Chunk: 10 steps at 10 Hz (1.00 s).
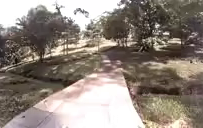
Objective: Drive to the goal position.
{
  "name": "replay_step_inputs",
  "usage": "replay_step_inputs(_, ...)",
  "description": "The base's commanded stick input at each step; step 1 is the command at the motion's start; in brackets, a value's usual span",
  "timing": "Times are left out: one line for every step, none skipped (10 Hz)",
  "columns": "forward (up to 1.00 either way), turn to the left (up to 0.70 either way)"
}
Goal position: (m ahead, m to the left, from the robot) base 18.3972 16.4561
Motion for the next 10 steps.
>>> replay_step_inputs(0.45, 0.0)
replay_step_inputs(0.45, 0.0)
replay_step_inputs(0.45, 0.0)
replay_step_inputs(0.45, 0.0)
replay_step_inputs(0.45, 0.0)
replay_step_inputs(0.45, 0.0)
replay_step_inputs(0.45, 0.0)
replay_step_inputs(0.45, 0.0)
replay_step_inputs(0.45, 0.0)
replay_step_inputs(0.45, 0.0)
